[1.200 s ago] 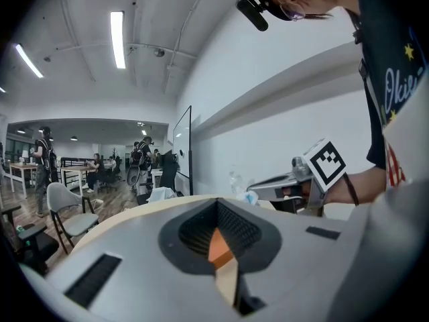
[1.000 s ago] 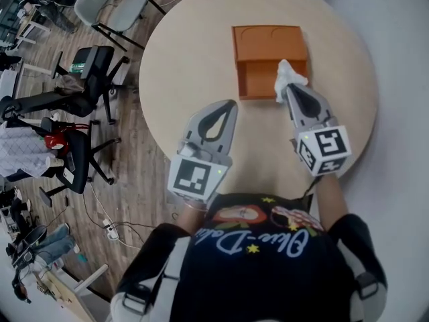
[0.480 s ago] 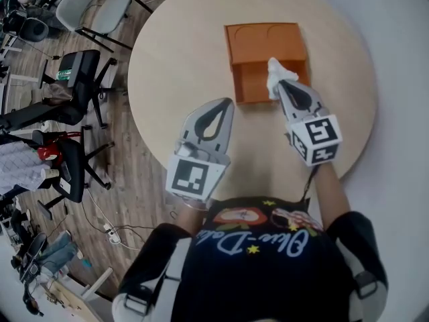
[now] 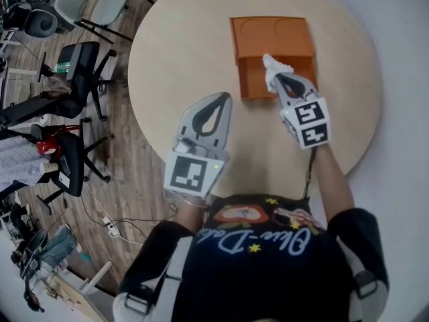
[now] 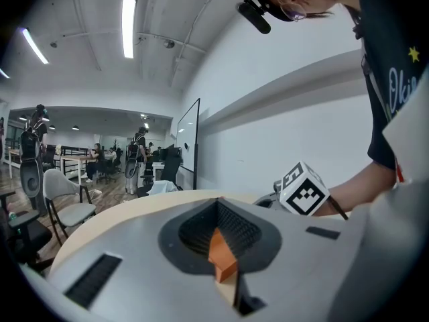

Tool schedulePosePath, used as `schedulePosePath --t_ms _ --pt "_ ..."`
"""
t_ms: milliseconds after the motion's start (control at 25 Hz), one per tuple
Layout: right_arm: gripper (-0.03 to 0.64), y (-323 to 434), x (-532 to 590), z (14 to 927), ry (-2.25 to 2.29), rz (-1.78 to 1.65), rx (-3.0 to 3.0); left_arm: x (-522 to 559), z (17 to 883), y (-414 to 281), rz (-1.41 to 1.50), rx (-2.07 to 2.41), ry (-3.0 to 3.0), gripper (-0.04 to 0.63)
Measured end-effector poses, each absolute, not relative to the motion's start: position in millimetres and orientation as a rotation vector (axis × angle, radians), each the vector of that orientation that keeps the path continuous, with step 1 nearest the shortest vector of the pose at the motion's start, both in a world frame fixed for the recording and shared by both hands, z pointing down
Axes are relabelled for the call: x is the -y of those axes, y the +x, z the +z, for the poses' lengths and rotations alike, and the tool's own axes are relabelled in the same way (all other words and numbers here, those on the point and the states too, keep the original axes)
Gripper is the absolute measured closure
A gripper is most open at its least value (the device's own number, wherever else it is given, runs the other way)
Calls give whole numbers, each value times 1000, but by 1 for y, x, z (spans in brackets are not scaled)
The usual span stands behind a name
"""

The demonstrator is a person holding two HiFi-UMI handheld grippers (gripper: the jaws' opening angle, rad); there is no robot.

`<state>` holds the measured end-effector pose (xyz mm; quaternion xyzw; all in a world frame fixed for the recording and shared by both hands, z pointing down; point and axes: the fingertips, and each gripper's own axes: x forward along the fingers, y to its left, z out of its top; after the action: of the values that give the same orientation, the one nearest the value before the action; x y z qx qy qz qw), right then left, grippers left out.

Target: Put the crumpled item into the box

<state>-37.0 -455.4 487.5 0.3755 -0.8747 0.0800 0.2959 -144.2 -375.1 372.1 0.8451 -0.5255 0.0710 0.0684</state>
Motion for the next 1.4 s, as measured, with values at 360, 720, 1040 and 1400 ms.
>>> schedulePosePath --t_ms 360,720,1040,1400 --pt "614 -39 462 524 913 191 2222 373 380 -143 222 1592 2540 603" --pt "614 -39 462 540 851 172 2129 374 371 -149 224 1610 2536 603" --pt "612 -37 456 556 825 205 2107 370 378 -147 222 1595 2536 603" --pt "612 -38 452 550 821 211 2098 368 370 -154 211 1594 2529 603"
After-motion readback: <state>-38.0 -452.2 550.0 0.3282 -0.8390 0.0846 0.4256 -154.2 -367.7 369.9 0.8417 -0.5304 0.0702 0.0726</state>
